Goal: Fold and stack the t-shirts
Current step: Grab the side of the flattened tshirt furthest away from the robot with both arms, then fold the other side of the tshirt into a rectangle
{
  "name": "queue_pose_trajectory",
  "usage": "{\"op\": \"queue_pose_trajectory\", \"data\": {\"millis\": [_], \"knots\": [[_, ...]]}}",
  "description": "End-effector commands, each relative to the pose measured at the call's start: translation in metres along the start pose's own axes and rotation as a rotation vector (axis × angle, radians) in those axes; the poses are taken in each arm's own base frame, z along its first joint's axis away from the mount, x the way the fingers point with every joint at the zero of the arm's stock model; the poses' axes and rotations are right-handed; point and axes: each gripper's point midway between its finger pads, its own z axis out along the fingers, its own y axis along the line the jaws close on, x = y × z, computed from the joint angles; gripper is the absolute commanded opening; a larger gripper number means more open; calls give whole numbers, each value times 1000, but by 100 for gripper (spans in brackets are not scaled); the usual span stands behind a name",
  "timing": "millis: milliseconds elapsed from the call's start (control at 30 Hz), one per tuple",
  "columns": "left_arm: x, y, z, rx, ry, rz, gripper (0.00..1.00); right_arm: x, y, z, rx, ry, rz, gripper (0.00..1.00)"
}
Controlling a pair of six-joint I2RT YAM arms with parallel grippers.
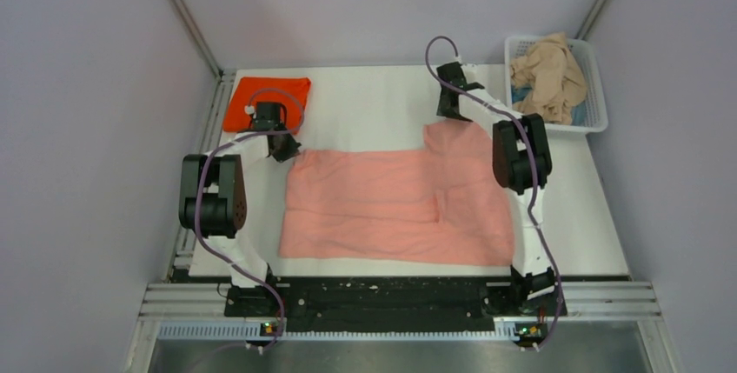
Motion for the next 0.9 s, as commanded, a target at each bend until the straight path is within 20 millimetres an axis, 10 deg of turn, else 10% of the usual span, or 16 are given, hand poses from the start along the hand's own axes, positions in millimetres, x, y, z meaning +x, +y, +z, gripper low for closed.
{"op": "queue_pose_trajectory", "data": {"millis": [0,367,867], "knots": [[-16,-7,-15,16,-68,-7,0,27,-29,-12,63,45,2,57],[-18,-10,-19,35,-80,-13,0,20,-11,-9,-45,-42,78,0],[-44,-21,-11,22,-128,-19,0,-75,21,-24,-148,-251,17,0]]}}
